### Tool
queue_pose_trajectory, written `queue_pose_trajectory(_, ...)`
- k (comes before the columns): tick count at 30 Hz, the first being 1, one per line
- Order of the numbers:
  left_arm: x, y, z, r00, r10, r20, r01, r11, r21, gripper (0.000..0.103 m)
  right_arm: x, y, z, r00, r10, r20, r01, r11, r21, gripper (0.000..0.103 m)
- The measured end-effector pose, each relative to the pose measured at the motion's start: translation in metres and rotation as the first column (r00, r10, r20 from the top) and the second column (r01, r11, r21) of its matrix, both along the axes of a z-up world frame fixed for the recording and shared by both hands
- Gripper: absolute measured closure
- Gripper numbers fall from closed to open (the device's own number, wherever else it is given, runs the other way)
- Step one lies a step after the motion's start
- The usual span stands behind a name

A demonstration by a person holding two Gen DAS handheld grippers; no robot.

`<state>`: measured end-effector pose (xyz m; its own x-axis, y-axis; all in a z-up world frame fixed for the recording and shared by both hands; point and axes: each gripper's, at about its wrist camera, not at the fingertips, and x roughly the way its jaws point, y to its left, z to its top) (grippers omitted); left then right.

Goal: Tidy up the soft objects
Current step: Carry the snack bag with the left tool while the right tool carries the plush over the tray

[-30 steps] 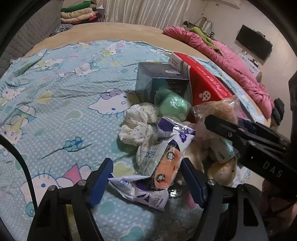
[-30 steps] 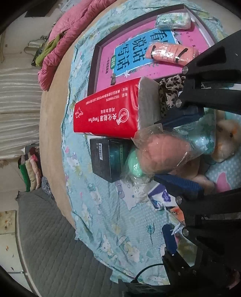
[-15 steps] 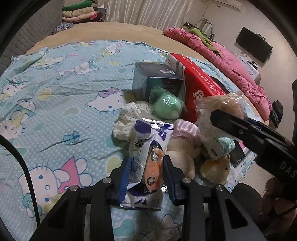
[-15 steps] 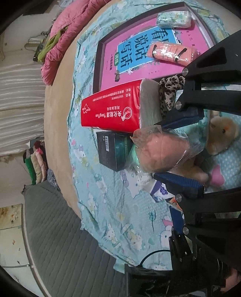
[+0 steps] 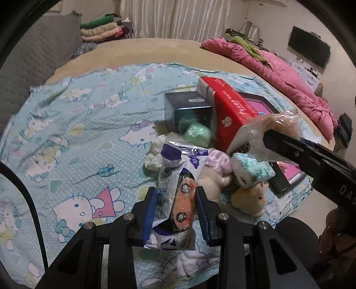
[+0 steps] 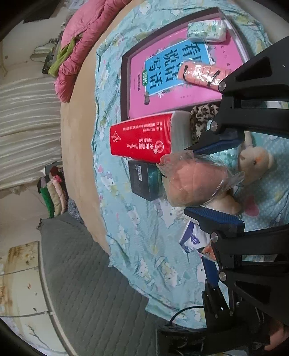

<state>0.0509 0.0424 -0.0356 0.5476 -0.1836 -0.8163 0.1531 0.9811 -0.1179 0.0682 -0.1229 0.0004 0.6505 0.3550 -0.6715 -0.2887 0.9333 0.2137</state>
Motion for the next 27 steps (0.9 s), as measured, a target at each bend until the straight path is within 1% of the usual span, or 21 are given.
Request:
queue_pose_trajectory(5, -0.005, -0.015, 0.016, 1.0, -0.015, 0.019, 0.014, 1.0, 0.016, 0.068, -0.006, -0.01, 0.009, 1.0, -0.008, 0.014, 0.008, 1.0, 0.022, 0.056)
queue_pose_trajectory(10, -0.009, -0.031, 0.03, 0.999, -0.021, 0.037, 0.018, 0.998, 0.064, 0.068, -0.012, -0.024, 0.018, 0.999, -0.031, 0.037, 0.03, 0.999, 0.046, 0.056)
queue_pose_trajectory(16, -0.013, -0.055, 0.049, 0.997, -0.042, 0.059, 0.037, 0.995, 0.094, 0.068, -0.014, -0.047, 0.029, 0.995, -0.083, 0.061, 0.078, 0.994, 0.083, 0.056)
queue_pose_trajectory(21, -0.014, -0.078, 0.062, 0.994, -0.073, 0.078, 0.063, 0.991, 0.122, 0.068, -0.016, -0.064, 0.037, 0.99, -0.116, 0.084, 0.108, 0.99, 0.094, 0.056)
queue_pose_trajectory(27, -0.012, -0.099, 0.071, 0.992, -0.09, 0.086, 0.078, 0.988, 0.133, 0.068, -0.02, -0.088, 0.044, 0.98, -0.166, 0.105, 0.154, 0.981, 0.12, 0.056)
